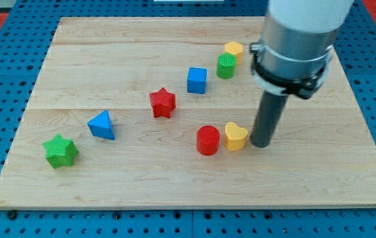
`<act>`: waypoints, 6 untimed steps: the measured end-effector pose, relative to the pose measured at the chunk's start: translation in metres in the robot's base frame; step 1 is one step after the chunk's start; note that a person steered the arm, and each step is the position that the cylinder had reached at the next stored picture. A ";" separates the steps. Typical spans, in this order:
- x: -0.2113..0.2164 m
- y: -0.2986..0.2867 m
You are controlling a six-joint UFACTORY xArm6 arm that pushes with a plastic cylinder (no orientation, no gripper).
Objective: Slide the yellow heart to the top right
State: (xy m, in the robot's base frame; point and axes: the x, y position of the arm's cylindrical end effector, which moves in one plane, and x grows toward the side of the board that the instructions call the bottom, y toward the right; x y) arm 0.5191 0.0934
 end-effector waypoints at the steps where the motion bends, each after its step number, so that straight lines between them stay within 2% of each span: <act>1: 0.002 -0.063; 2: 0.009 -0.026; 3: 0.017 -0.095; 4: 0.020 -0.137; 5: -0.004 -0.083; 6: -0.032 -0.056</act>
State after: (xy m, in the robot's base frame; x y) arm 0.4868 0.0369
